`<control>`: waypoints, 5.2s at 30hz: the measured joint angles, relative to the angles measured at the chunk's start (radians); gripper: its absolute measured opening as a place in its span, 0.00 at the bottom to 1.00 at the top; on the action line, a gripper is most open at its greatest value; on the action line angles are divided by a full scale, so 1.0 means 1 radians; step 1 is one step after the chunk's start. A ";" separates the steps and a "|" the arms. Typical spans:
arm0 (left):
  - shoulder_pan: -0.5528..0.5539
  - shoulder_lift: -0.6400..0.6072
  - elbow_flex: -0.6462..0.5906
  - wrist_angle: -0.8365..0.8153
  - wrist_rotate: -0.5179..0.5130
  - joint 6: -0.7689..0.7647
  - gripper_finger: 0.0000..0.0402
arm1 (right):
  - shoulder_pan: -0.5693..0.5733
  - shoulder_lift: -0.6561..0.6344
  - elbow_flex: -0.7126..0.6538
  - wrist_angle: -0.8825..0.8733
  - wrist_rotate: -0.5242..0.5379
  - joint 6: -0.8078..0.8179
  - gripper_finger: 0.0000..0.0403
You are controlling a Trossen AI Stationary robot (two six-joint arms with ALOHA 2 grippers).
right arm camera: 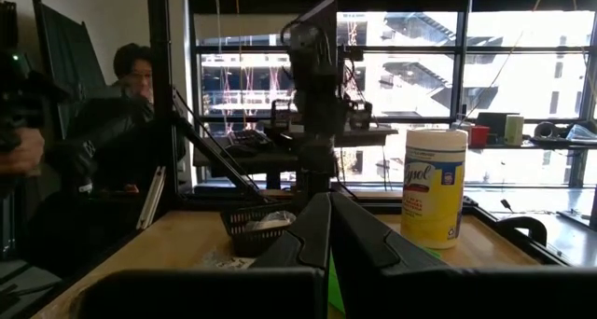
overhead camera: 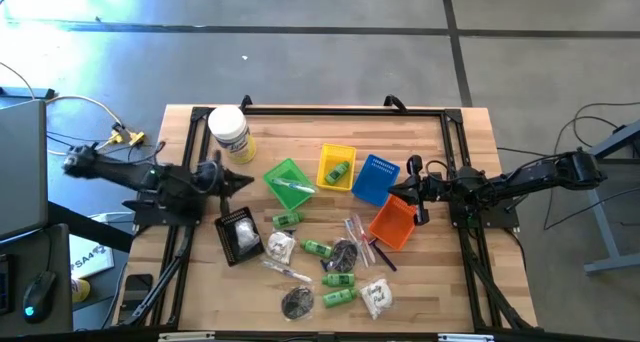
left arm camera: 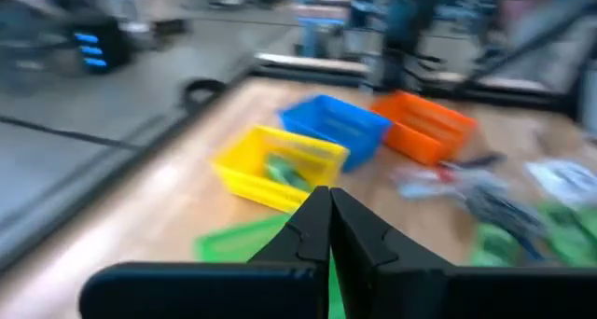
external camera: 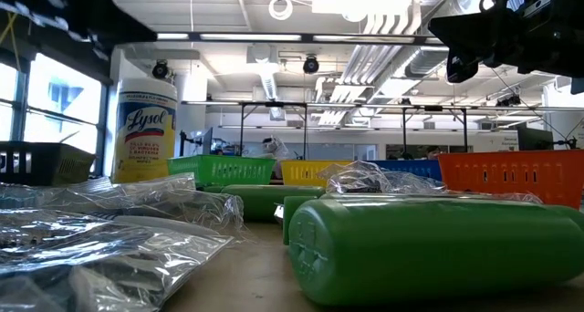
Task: Pick & Place Travel size toiletries
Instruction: Put the razor into the blue bin
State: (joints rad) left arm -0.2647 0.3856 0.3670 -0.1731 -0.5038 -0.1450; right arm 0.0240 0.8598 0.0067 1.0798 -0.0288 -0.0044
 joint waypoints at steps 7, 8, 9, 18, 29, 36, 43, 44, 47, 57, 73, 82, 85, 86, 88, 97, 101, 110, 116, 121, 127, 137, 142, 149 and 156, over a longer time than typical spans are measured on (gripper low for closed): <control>0.072 -0.036 -0.184 0.315 0.235 0.177 0.00 | 0.000 0.000 0.000 -0.013 0.000 0.004 0.01; 0.069 -0.056 -0.194 0.317 0.238 0.200 0.00 | 0.000 0.000 0.000 -0.016 0.000 0.007 0.01; 0.068 -0.076 -0.201 0.311 0.239 0.217 0.00 | 0.000 0.000 0.000 -0.024 0.000 0.009 0.01; 0.069 -0.276 -0.213 0.107 0.207 0.271 0.00 | 0.000 0.001 0.000 -0.040 0.003 0.011 0.01; 0.069 -0.380 -0.299 0.087 0.198 0.245 0.00 | 0.000 0.001 0.000 -0.041 0.004 0.008 0.01; 0.069 -0.368 -0.300 0.082 0.233 0.273 0.00 | 0.000 0.001 0.000 -0.050 0.087 0.031 0.01; 0.069 -0.353 -0.301 0.074 0.237 0.217 0.00 | 0.000 0.001 0.000 -0.060 0.135 0.037 0.01; 0.069 -0.348 -0.302 0.073 0.240 0.200 0.00 | 0.000 0.001 0.000 -0.060 0.135 0.038 0.01; 0.069 -0.341 -0.302 0.069 0.251 0.181 0.00 | 0.000 0.001 0.000 -0.065 0.135 0.038 0.01; 0.068 -0.333 -0.304 0.078 0.214 0.194 0.00 | 0.012 0.001 0.029 -0.147 0.107 0.149 0.01; 0.068 -0.334 -0.311 0.163 0.211 0.226 0.00 | 0.473 0.113 0.668 -1.344 0.350 0.493 0.01; 0.068 -0.334 -0.308 0.169 0.212 0.223 0.00 | 0.774 0.393 0.791 -1.424 0.427 0.891 0.01; 0.068 -0.334 -0.307 0.170 0.211 0.249 0.00 | 0.813 0.483 0.792 -1.421 0.459 1.061 0.01; 0.068 -0.334 -0.307 0.170 0.209 0.255 0.00 | 0.829 0.511 0.792 -1.422 0.466 1.119 0.01; 0.068 -0.334 -0.307 0.170 0.203 0.266 0.00 | 0.859 0.564 0.792 -1.414 0.473 1.231 0.01; 0.068 -0.334 -0.306 0.171 0.198 0.270 0.00 | 0.899 0.767 0.793 -1.440 0.458 1.569 0.01; 0.068 -0.334 -0.306 0.172 0.198 0.269 0.00 | 0.891 0.780 0.793 -1.487 0.470 1.614 0.01; 0.068 -0.334 -0.305 0.171 0.198 0.220 0.00 | 0.856 0.780 0.795 -1.448 0.407 1.555 0.13; 0.068 -0.334 -0.305 0.166 0.198 0.194 0.00 | 0.828 0.780 0.853 -1.594 0.345 1.551 0.39; 0.068 -0.334 -0.305 0.156 0.198 0.189 0.00 | 0.809 0.780 0.887 -1.671 0.359 1.548 0.53; 0.068 -0.334 -0.305 0.155 0.198 0.189 0.00 | 0.780 0.780 0.886 -1.671 0.411 1.545 0.54; 0.068 -0.334 -0.304 0.145 0.198 0.191 0.00 | 0.778 0.818 0.886 -1.632 0.411 1.544 0.49; 0.068 -0.334 -0.304 0.144 0.197 0.193 0.00 | 0.779 0.876 0.888 -1.616 0.392 1.545 0.48; 0.068 -0.334 -0.304 0.145 0.197 0.192 0.00 | 0.779 0.892 0.890 -1.617 0.384 1.552 0.42; 0.068 -0.334 -0.304 0.145 0.197 0.192 0.00 | 0.779 0.893 0.886 -1.634 0.379 1.548 0.21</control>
State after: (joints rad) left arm -0.1963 0.0521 0.0628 -0.0284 -0.3065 0.0474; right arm 0.8028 1.7525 0.8930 -0.5547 0.3502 1.5440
